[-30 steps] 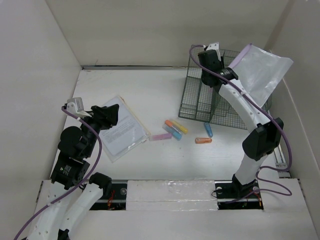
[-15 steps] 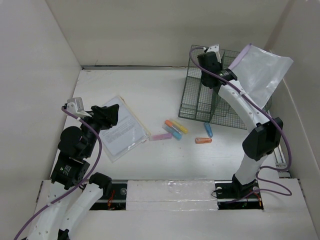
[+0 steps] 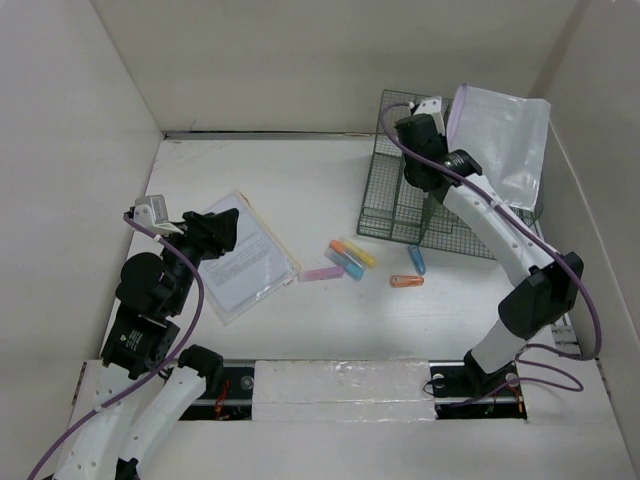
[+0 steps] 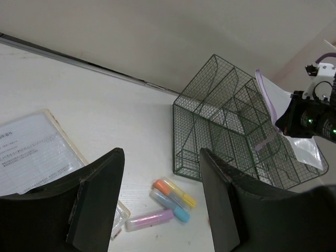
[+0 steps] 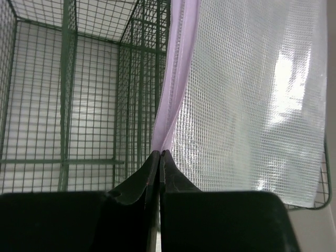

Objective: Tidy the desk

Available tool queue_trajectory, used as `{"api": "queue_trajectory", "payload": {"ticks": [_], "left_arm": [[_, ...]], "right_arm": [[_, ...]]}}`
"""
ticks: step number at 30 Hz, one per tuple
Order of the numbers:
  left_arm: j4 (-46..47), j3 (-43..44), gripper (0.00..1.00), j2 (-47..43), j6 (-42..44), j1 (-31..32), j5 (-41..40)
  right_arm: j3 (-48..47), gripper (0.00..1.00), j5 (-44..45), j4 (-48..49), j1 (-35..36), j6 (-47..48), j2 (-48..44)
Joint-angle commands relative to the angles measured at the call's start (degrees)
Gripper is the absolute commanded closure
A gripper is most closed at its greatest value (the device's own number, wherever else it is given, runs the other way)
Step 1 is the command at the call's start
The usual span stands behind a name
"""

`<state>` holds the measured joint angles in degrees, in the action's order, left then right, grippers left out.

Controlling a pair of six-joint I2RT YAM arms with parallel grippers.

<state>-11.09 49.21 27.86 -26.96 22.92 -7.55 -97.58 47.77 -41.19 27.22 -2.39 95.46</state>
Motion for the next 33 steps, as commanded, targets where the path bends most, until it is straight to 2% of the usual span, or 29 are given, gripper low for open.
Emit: {"api": "queue_trajectory", "payload": {"ticks": [1, 9, 16, 26, 28, 29, 30, 33], "left_arm": [[1.8, 0.5, 0.45, 0.0, 0.1, 0.3, 0.8], [1.8, 0.4, 0.45, -0.2, 0.1, 0.3, 1.0], [1.9, 0.3, 0.45, -0.2, 0.0, 0.3, 1.4], [1.9, 0.2, 0.45, -0.3, 0.0, 0.3, 1.5], [1.9, 0.2, 0.45, -0.3, 0.0, 0.3, 1.6], [1.9, 0.2, 0.45, -0.3, 0.0, 0.3, 1.6], [1.8, 0.2, 0.45, 0.0, 0.1, 0.3, 1.6], [1.8, 0.2, 0.45, 0.0, 0.0, 0.3, 1.6]], "right_arm": [[1.9, 0.98, 1.9, 0.1, 2.6, -1.6, -4.9], [10.0, 1.00, 0.8, -2.4, 3.9, -5.1, -12.2], [15.2, 1.00, -1.4, -3.7, 0.8, -7.9, -16.2], [17.8, 0.98, -3.6, -3.6, -1.6, -8.8, -19.6], [17.6, 0.92, -3.5, -3.0, -1.6, -8.7, -19.9], [17.3, 0.86, -3.6, -2.3, -1.6, -8.8, -19.8], [16.5, 0.66, -4.0, -2.1, -1.6, -8.8, -19.8], [14.8, 0.44, -6.9, -1.2, -1.6, -8.6, -19.4]]}}
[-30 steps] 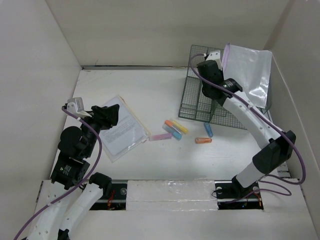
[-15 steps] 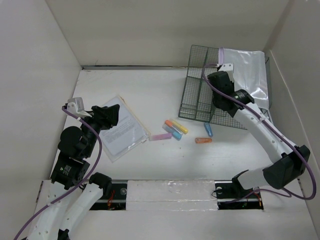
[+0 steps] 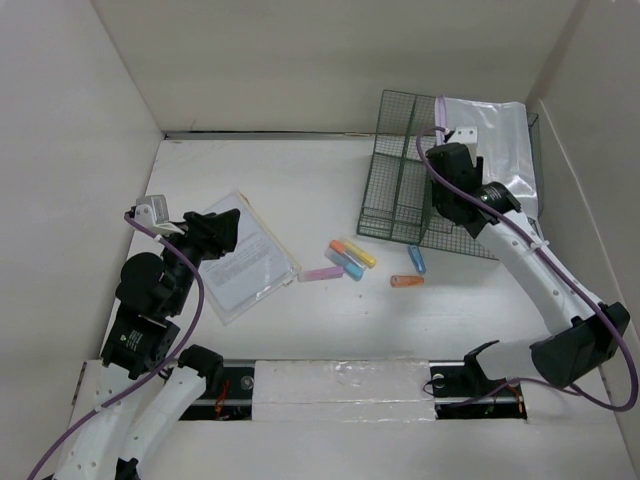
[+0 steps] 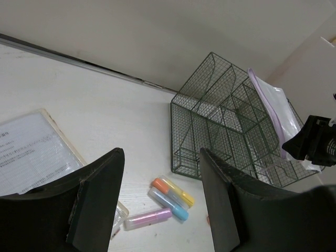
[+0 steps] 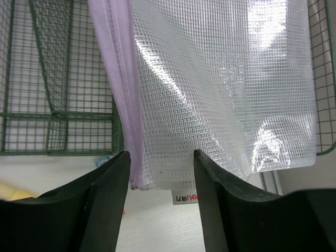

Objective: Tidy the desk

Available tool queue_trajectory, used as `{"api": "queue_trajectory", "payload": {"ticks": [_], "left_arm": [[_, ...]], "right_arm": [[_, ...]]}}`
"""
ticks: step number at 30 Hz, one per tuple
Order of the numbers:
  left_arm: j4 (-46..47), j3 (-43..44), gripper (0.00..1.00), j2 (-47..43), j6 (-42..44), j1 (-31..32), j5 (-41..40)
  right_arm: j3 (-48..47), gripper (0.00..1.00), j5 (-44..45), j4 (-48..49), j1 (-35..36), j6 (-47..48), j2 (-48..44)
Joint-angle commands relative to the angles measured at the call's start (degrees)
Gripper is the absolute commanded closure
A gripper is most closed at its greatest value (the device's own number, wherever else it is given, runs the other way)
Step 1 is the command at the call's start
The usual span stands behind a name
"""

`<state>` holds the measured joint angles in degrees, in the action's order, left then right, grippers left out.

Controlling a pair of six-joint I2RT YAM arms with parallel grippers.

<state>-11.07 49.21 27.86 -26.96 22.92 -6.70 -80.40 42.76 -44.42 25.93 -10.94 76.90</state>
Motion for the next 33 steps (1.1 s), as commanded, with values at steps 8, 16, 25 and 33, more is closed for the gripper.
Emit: {"api": "queue_trajectory", "payload": {"ticks": [8, 16, 25, 33], "left_arm": [[1.6, 0.2, 0.45, 0.2, 0.0, 0.3, 0.5], [1.8, 0.2, 0.45, -0.1, -0.1, 0.3, 1.2], [1.8, 0.2, 0.45, -0.4, -0.2, 0.9, 1.3], [1.8, 0.3, 0.45, -1.1, -0.2, 0.9, 1.1]], "right_arm": [[-6.2, 0.42, -9.4, 6.2, -7.1, -2.9, -6.1], [17.4, 1.00, -13.5, 23.2, -22.4, -15.8, -27.2], [27.2, 0.45, -32.0, 25.9, -44.7, -23.2, -32.9], [30.7, 0.57, -55.0, 28.7, -50.5, -21.9, -33.7]]}}
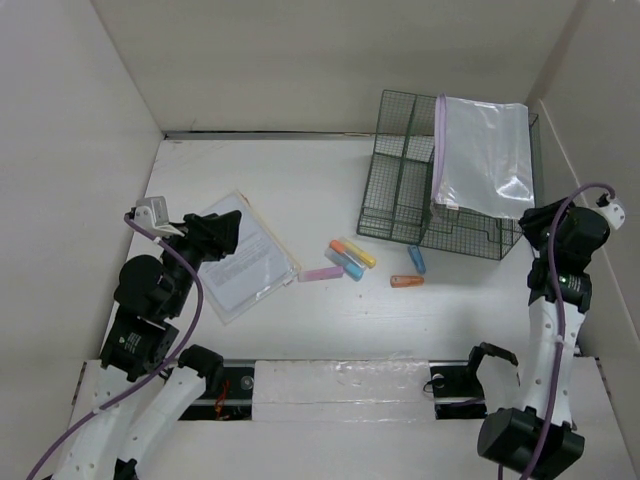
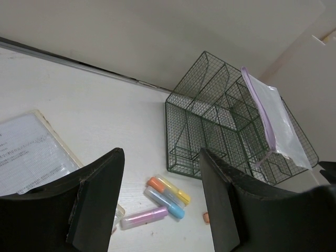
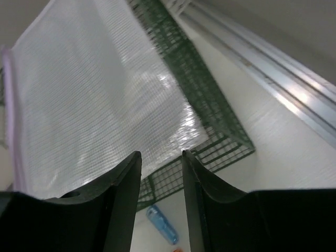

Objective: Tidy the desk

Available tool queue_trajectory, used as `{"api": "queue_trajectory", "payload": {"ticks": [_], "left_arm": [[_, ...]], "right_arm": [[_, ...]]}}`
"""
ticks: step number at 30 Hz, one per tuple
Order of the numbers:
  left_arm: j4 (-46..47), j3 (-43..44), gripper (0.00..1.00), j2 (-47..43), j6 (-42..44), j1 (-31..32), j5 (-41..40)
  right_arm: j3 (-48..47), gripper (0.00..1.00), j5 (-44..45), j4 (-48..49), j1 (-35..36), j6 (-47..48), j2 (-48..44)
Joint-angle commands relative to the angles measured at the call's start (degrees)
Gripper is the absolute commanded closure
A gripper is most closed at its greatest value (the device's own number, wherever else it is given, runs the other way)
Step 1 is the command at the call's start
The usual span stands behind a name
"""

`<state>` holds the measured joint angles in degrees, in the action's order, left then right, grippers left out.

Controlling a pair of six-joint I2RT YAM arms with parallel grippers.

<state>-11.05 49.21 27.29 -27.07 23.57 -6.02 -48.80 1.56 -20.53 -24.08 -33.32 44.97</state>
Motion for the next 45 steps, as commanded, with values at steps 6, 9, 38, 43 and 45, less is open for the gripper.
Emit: {"api": "queue_trajectory", "payload": {"ticks": [6, 9, 38, 43, 45], "left_arm": [[1.7, 0.4, 0.45, -0.6, -0.1, 0.2, -0.3], [1.6, 0.2, 0.45, -0.2, -0.2, 0.2, -0.8], [1.6, -0.8, 0.50, -2.8, -1.8, 0.2, -11.4], [1.7, -1.0, 0.50, -2.9, -1.8, 0.2, -10.7], [1.7, -1.0, 0.51, -2.8, -1.8, 0.2, -10.8]], "right_arm": [[-11.7, 0.74, -18.2, 0.4, 15.5, 8.2, -4.3], [-15.9, 0.85, -17.6, -1.9, 28.1, 10.8, -1.7], [-58.8, 0.42, -19.8, 12.1, 67.2, 9.0, 89.2], [-58.5, 0.46, -20.8, 12.7, 67.2, 6.8, 90.8], [-58.0, 0.48, -22.0, 13.4, 68.0, 6.7, 91.6]]}}
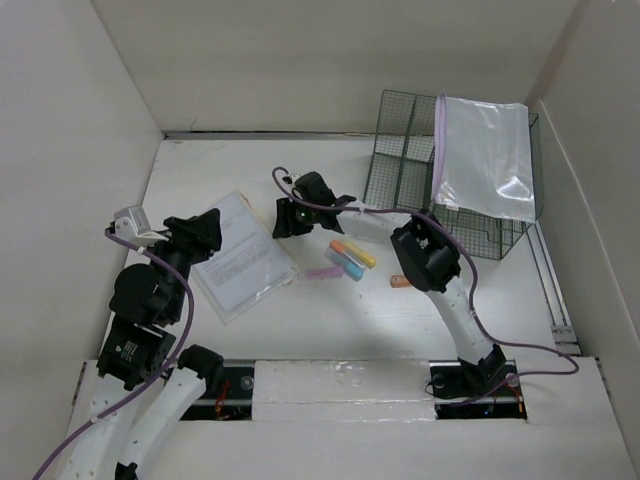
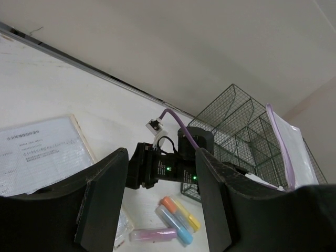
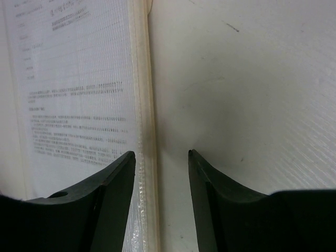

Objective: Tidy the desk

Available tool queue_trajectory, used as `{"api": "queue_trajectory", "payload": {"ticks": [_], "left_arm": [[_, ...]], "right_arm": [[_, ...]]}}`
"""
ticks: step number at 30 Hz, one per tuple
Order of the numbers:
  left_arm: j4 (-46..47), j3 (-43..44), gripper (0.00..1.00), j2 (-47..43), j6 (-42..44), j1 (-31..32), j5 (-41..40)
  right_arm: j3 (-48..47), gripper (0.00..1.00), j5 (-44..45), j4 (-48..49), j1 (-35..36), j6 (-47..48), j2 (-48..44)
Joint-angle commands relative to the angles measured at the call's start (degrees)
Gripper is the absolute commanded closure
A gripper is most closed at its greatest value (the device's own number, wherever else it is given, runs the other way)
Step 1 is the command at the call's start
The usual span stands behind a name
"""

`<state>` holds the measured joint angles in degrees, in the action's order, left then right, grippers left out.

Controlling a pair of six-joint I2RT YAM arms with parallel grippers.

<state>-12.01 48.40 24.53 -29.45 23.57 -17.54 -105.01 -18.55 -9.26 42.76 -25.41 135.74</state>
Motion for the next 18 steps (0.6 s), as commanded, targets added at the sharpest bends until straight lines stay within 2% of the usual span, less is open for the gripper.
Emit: {"api": "queue_trajectory", "payload": {"ticks": [1, 6, 8, 9, 10, 13, 15, 18], "left_arm": [[2.5, -0.1, 0.50, -0.1, 0.6, 0.2, 0.8], [2.4, 0.0, 0.50, -0.7, 0.6, 0.2, 0.8], [2.4, 0.0, 0.50, -0.7, 0.6, 0.2, 0.8], [2.4, -0.1, 0.50, -0.5, 0.6, 0.2, 0.8], [2.5, 0.0, 0.50, -0.4, 0.7, 0.2, 0.8], [2.4, -0.1, 0.50, -0.2, 0.8, 0.2, 0.8], [2.3, 0.0, 0.50, 0.0, 0.8, 0.2, 0.6], [1.9, -0.1, 0.50, 0.9, 0.8, 0.2, 0.1]], "right_arm": [[-1.6, 0.50, -2.3, 2.2, 1.2, -1.6, 1.2], [0.9, 0.53, -5.3, 7.1, 2.3, -4.1, 2.1], [0.8, 0.57, -6.1, 7.7, 2.3, -4.6, 2.7], [0.6, 0.62, -6.3, 7.9, 2.3, -5.3, 3.2], [0.7, 0.74, -6.4, 8.5, 2.3, -5.5, 3.5], [1.4, 0.94, -6.6, 11.4, 1.8, -7.2, 3.3], [2.0, 0.99, -6.5, 12.9, 1.8, -7.8, 2.6], [3.8, 1.00, -5.2, 14.3, 1.8, -7.4, -0.3]]}}
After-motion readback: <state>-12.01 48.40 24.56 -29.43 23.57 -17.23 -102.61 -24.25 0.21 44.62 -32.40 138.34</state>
